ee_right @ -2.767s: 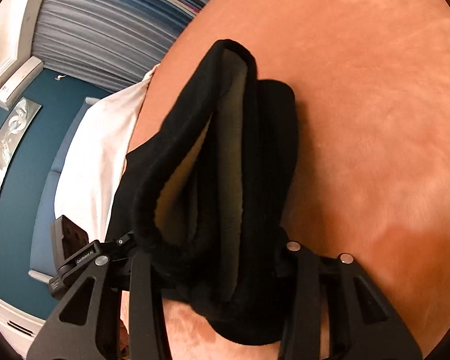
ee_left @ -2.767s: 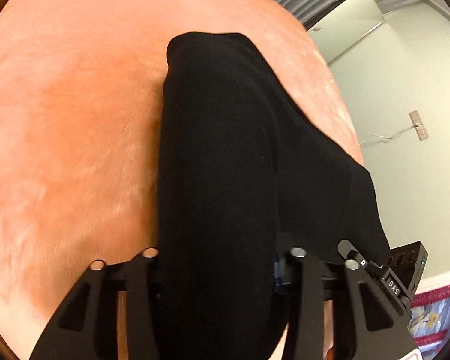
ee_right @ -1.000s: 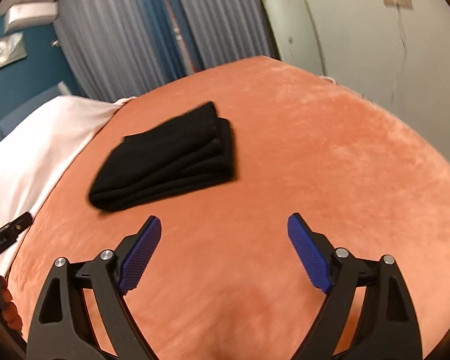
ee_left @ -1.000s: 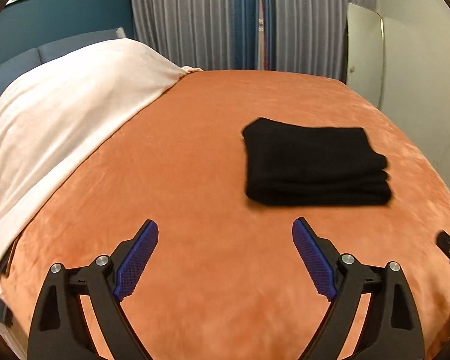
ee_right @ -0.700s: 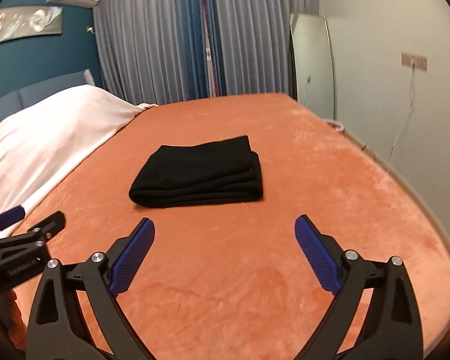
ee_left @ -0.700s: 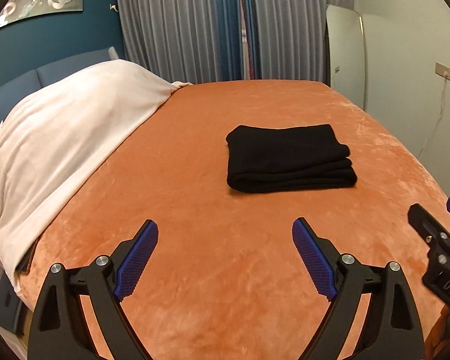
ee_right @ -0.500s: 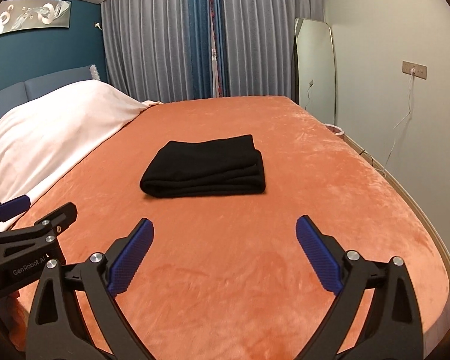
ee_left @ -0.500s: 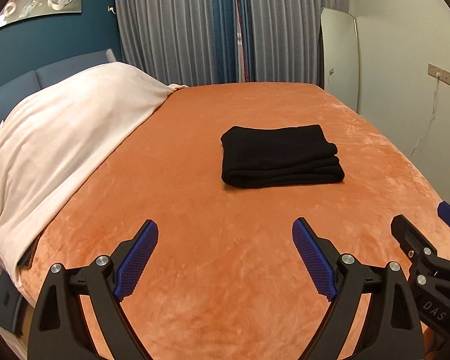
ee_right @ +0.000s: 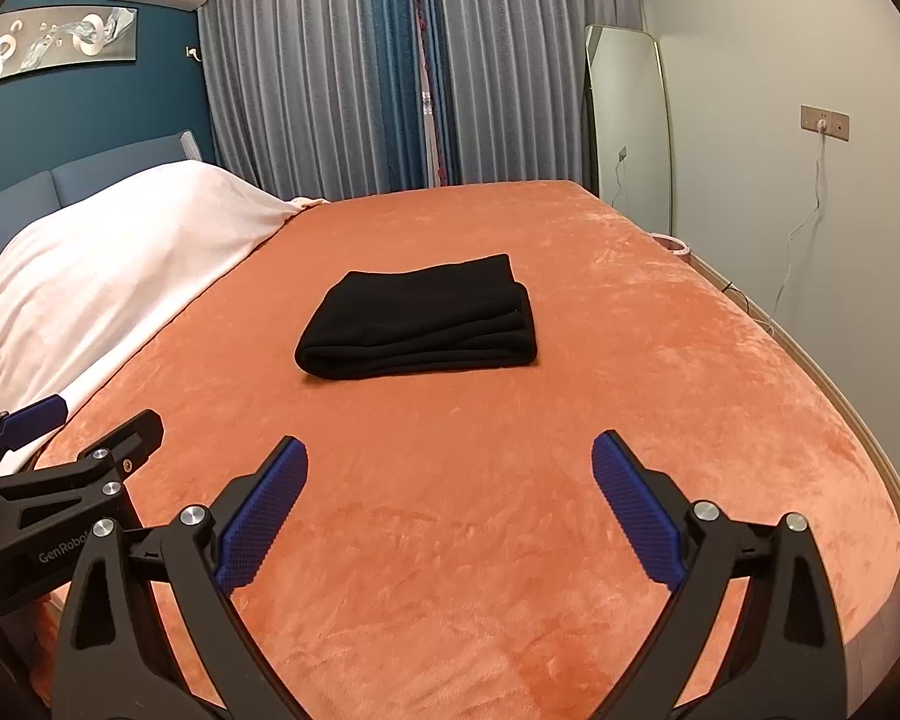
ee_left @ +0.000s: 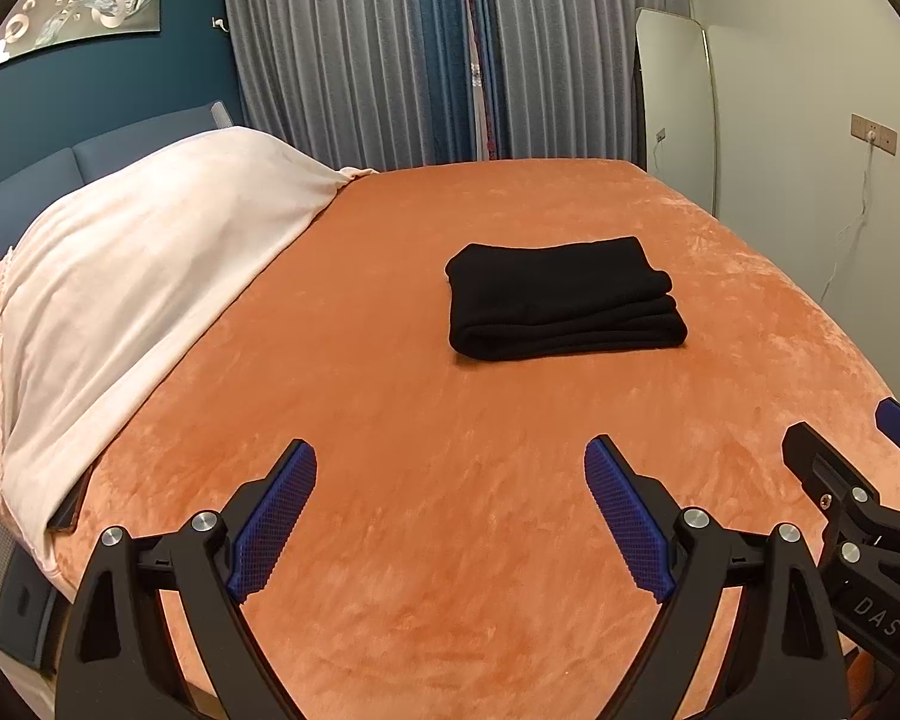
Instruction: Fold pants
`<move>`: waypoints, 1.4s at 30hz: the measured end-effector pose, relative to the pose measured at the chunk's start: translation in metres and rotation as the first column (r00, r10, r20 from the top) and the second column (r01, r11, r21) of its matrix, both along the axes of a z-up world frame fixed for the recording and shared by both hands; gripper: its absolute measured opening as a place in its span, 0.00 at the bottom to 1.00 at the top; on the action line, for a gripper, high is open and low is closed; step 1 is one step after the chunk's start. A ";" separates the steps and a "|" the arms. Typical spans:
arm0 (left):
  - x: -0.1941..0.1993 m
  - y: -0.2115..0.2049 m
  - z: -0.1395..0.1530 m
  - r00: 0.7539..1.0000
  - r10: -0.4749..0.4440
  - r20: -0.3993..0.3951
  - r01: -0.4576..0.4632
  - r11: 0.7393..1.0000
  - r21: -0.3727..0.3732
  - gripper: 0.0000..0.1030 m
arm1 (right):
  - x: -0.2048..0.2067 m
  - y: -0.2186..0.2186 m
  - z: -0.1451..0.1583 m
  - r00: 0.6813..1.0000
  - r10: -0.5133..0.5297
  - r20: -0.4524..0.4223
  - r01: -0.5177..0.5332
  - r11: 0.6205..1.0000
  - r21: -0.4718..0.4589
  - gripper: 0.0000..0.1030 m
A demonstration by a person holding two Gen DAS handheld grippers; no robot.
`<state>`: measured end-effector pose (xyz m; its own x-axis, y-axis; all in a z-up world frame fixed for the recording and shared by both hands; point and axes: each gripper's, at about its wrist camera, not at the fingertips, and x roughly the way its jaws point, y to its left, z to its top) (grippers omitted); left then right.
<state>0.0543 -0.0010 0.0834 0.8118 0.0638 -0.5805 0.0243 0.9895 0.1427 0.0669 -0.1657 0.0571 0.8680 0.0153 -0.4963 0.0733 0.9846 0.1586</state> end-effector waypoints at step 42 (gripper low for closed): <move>0.373 0.046 -0.150 0.881 -0.079 -0.466 -0.172 0.864 -0.472 0.65 | 0.340 -0.124 -0.149 0.932 0.143 -0.332 0.092 0.795 0.600 0.89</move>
<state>0.4276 0.0446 -0.0671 0.4484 -0.2976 -0.8428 -0.0861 0.9242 -0.3721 0.4072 -0.2893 -0.0915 0.6371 0.4289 -0.6404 0.2144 0.6995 0.6817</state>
